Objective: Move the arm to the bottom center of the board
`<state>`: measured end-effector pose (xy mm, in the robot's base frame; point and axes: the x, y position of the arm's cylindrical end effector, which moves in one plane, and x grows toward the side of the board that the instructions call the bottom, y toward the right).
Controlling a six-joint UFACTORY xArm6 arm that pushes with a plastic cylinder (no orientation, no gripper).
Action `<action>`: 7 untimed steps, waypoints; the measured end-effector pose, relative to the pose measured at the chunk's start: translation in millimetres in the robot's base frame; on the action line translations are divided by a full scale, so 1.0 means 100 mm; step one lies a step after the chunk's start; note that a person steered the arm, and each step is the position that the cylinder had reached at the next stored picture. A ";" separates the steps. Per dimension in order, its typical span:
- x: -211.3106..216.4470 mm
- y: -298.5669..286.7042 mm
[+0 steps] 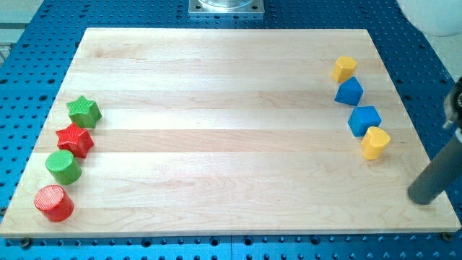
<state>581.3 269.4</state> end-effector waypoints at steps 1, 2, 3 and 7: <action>0.31 -0.84; 0.36 -1.58; 0.37 -2.74; 0.37 -4.21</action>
